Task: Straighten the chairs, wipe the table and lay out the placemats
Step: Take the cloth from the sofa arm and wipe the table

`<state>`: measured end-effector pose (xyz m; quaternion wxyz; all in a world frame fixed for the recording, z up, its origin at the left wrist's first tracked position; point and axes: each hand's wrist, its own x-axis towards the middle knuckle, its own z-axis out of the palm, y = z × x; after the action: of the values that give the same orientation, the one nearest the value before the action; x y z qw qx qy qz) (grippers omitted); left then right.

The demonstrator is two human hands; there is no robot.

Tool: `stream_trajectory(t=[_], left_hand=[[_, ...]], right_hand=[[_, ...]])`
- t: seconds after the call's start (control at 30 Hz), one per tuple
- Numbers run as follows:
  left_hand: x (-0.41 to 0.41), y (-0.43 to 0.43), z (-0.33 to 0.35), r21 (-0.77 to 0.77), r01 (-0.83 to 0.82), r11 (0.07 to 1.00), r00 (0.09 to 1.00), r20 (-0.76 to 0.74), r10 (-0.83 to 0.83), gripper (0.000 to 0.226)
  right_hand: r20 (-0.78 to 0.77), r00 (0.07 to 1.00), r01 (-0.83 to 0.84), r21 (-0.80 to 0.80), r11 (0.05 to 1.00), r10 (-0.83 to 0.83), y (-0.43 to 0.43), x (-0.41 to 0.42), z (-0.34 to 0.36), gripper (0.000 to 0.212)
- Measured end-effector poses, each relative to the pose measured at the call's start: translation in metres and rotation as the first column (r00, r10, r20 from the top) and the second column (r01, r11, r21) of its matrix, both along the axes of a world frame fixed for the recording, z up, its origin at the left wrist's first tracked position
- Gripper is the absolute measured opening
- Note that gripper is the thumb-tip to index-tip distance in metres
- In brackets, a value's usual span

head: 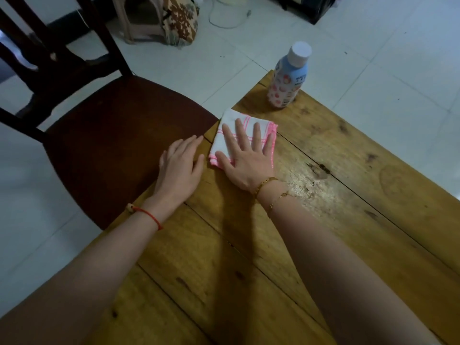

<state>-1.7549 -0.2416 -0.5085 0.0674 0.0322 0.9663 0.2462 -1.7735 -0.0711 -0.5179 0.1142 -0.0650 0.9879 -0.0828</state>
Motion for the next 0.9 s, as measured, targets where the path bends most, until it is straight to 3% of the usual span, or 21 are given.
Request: stream_trajectory(t=[0.37,0.9], left_hand=[[0.069,0.043,0.004,-0.053,0.011,0.999,1.0,-0.003,-0.011,0.048],[0.2,0.195,0.016,0.04,0.307,0.951,0.952,-0.028,-0.306,0.045]], right_hand=[[-0.014,0.996,-0.083,0.005,0.997,0.083,0.019,0.094,0.002,0.067],[-0.057,0.991,0.127,0.049,0.991,-0.124,0.174,0.256,-0.004,0.066]])
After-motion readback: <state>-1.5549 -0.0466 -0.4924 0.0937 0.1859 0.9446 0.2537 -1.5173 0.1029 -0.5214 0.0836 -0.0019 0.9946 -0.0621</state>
